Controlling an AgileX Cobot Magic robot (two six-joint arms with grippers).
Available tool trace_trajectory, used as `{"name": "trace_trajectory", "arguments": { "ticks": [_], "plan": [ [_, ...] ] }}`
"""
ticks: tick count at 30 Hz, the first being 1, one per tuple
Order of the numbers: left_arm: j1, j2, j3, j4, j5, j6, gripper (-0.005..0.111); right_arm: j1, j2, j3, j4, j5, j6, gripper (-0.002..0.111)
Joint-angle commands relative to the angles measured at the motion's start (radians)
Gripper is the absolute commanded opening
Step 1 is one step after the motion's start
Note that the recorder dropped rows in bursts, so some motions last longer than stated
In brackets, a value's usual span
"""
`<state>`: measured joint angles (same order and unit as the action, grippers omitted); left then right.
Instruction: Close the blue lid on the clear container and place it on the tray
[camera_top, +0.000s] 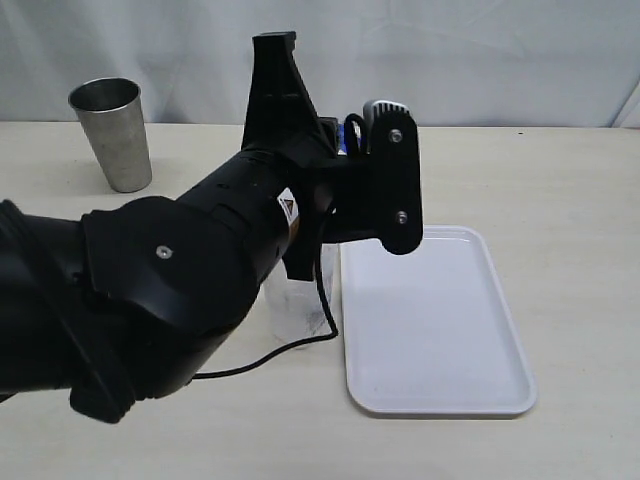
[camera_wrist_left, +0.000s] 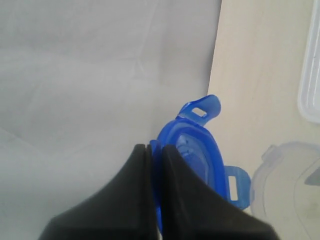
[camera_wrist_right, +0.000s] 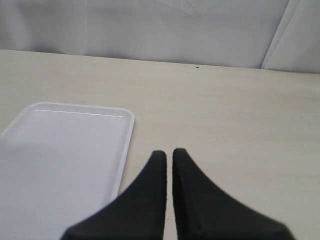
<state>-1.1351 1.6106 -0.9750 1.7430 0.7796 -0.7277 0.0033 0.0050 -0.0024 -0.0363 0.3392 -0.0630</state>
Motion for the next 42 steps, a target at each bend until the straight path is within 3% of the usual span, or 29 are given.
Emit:
{"name": "trace_trajectory", "arguments": {
  "ticks": [1,29,42],
  "plan": [
    [-0.018,-0.004,-0.004,0.001,0.027,0.002,0.000,-0.006,-0.005,0.002,-0.001,0.002,-0.001,0.005],
    [-0.018,-0.004,0.065,0.001,0.032,0.017,0.000,-0.006,-0.005,0.002,-0.001,0.002,-0.001,0.005],
    [-0.051,-0.004,0.065,0.001,0.048,0.017,0.000,-0.006,-0.005,0.002,-0.001,0.002,-0.001,0.005]
  ]
}}
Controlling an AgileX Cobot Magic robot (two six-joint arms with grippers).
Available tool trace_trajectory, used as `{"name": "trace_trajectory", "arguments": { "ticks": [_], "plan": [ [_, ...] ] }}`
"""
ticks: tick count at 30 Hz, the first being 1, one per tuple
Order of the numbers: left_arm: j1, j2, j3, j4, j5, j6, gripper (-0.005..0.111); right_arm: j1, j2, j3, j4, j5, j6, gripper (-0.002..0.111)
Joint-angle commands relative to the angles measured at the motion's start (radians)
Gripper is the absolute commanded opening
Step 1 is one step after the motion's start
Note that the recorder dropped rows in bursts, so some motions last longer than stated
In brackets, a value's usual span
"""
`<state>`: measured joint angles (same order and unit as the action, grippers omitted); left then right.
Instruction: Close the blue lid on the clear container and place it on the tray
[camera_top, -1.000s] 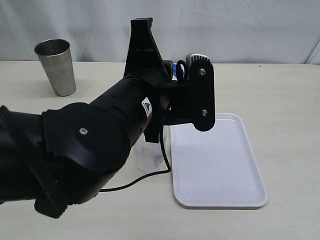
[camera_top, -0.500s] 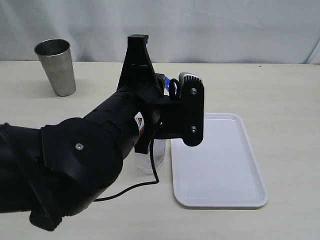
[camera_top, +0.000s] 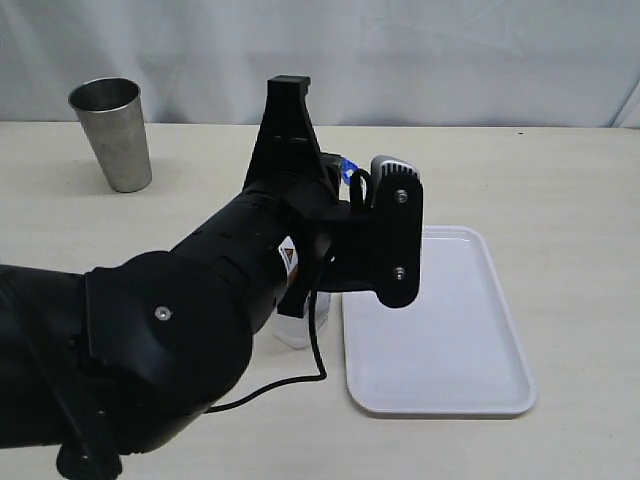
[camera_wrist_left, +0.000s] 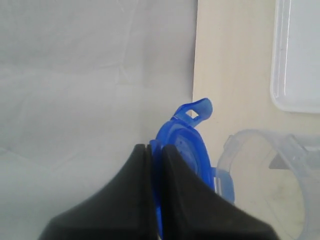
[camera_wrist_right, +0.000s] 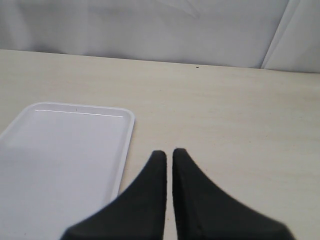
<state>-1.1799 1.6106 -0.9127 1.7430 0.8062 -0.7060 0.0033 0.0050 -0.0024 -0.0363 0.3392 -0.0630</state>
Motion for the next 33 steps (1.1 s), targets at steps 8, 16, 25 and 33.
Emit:
{"name": "trace_trajectory", "arguments": {
  "ticks": [8,16,25,33],
  "plan": [
    [-0.007,-0.002,0.039,0.001,0.016,-0.005,0.000,-0.006,-0.005,0.002,-0.001,0.002,-0.001,0.005],
    [-0.007,-0.002,0.057,0.001,0.027,-0.024,0.000,-0.006,-0.005,0.002,-0.001,0.002,-0.001,0.005],
    [-0.008,-0.002,0.057,0.001,-0.004,-0.030,0.000,-0.006,-0.005,0.002,-0.001,0.002,-0.001,0.005],
    [-0.008,-0.002,0.057,0.001,-0.044,-0.030,0.000,-0.006,-0.005,0.002,-0.001,0.002,-0.001,0.005]
  ]
}}
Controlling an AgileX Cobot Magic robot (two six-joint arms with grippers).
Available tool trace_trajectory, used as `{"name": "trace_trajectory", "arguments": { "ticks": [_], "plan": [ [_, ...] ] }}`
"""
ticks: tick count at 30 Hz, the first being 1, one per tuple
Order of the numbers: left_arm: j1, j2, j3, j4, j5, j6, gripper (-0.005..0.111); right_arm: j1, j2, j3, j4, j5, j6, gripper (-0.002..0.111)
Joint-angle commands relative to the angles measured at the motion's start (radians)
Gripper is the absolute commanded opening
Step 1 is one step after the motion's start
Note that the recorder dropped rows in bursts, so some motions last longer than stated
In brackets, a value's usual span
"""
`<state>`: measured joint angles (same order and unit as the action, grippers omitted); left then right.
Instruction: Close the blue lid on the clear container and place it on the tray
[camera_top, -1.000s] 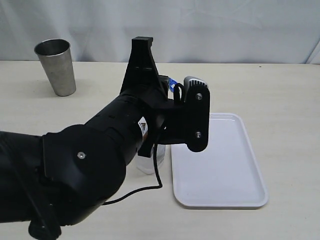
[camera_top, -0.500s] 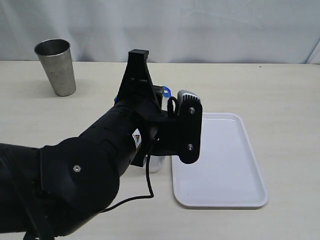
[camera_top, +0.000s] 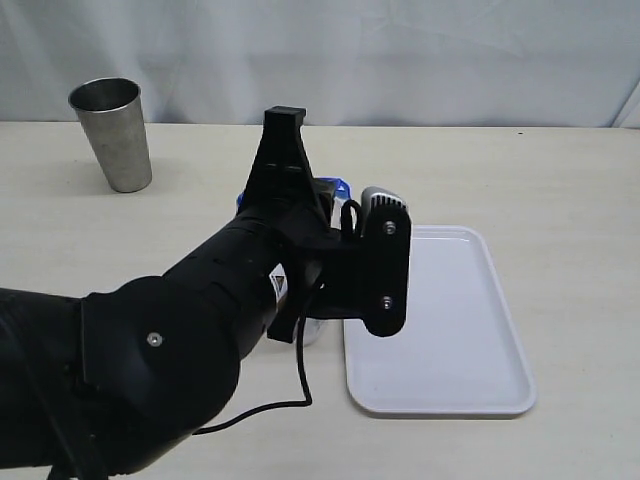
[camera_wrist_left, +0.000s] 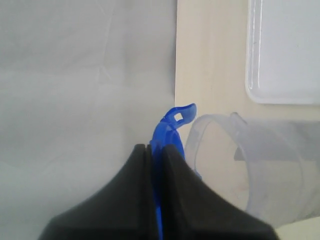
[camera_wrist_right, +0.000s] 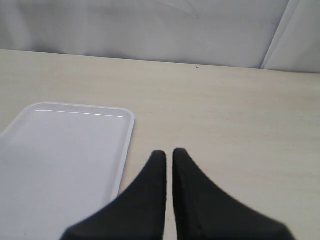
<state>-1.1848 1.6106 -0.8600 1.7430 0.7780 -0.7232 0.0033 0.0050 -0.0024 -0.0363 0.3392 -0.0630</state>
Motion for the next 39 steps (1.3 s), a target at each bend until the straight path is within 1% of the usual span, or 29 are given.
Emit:
{"name": "trace_trajectory", "arguments": {
  "ticks": [1,4,9,14,23,32,34,39],
  "plan": [
    [-0.003,-0.002,0.004,0.001,-0.021,-0.013,0.000,-0.006,-0.005,0.002,-0.001,0.002,-0.001,0.005],
    [-0.005,-0.002,0.004,0.001,-0.047,-0.013,0.000,-0.006,-0.005,0.002,-0.001,0.002,-0.001,0.005],
    [-0.048,-0.002,0.004,0.001,-0.026,-0.006,0.000,-0.006,-0.005,0.002,-0.001,0.002,-0.001,0.005],
    [-0.048,-0.002,0.004,-0.004,-0.021,-0.001,0.000,-0.006,-0.005,0.002,-0.001,0.002,-0.001,0.005],
    [-0.048,-0.002,0.066,-0.010,-0.021,0.013,0.000,-0.006,-0.005,0.002,-0.001,0.002,-0.001,0.005],
    [-0.048,-0.002,0.068,-0.014,-0.044,0.013,0.000,-0.006,-0.005,0.002,-0.001,0.002,-0.001,0.005],
    [-0.046,-0.002,0.068,-0.033,-0.063,0.013,0.000,-0.006,-0.005,0.002,-0.001,0.002,-0.001,0.005],
    [-0.046,-0.002,0.068,-0.079,-0.061,0.013,0.000,-0.006,-0.005,0.002,-0.001,0.002,-0.001,0.005]
  ]
}}
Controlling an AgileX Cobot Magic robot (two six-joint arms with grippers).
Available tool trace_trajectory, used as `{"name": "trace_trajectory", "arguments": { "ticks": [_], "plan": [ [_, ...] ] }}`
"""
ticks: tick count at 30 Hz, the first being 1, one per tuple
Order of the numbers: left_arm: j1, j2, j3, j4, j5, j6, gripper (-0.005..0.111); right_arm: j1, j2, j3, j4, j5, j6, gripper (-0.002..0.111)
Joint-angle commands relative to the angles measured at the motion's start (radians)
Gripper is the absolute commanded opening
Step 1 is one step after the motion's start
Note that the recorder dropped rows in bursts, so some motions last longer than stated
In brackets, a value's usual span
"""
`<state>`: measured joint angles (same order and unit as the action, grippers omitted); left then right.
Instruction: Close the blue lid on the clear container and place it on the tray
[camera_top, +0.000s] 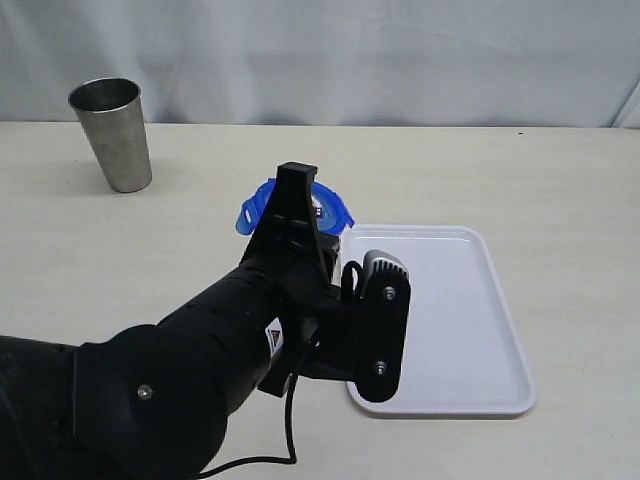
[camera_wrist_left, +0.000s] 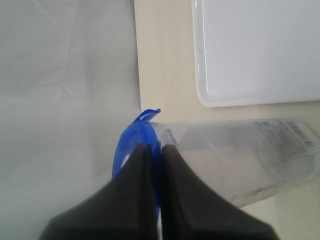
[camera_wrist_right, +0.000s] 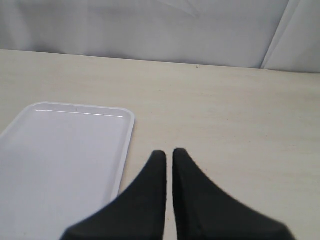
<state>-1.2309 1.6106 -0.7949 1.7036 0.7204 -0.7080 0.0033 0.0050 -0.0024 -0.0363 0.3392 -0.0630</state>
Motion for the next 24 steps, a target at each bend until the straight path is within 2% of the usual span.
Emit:
{"name": "trace_trajectory", "arguments": {
  "ticks": [1,24],
  "plan": [
    [0.000,-0.002,0.003,-0.045,-0.001,-0.001,0.000,-0.006,-0.005,0.002,-0.001,0.002,-0.001,0.005],
    [0.000,-0.002,0.003,-0.034,-0.005,-0.001,0.000,-0.006,-0.005,0.002,-0.001,0.002,-0.001,0.005]
  ]
}}
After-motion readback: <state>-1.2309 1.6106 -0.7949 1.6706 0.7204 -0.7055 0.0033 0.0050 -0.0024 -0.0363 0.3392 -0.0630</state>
